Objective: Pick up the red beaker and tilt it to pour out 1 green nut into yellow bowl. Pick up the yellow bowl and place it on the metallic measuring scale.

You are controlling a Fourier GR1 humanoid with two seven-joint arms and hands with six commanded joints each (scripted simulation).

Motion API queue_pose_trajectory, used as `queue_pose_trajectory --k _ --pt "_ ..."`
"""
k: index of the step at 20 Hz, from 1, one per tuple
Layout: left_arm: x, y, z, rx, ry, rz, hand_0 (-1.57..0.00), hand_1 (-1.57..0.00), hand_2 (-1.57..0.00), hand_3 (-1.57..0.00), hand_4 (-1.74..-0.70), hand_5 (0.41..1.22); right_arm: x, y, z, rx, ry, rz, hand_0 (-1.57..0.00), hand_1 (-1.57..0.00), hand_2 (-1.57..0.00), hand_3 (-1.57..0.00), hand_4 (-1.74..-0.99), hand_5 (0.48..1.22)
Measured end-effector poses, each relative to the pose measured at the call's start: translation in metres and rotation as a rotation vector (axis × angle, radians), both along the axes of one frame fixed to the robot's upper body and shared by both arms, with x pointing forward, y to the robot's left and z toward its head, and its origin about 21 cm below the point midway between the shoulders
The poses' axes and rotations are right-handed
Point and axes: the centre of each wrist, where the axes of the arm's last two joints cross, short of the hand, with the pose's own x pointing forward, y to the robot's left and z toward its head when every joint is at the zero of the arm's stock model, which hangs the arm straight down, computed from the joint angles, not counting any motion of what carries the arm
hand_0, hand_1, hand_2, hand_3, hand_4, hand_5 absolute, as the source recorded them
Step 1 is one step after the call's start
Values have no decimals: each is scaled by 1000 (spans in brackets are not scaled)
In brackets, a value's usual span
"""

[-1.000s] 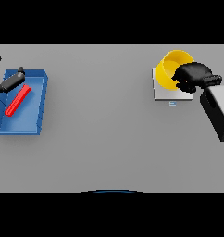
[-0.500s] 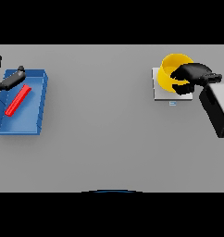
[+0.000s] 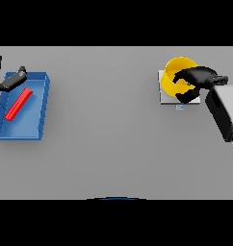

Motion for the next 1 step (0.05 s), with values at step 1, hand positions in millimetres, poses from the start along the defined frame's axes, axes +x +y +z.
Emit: queue_pose_trajectory --k 1 --pt "-2 2 -3 -1 -2 3 1 1 1 1 -821 734 0 -1 -1 -12 6 -2 -53 -47 -115 -348 -1308 733"
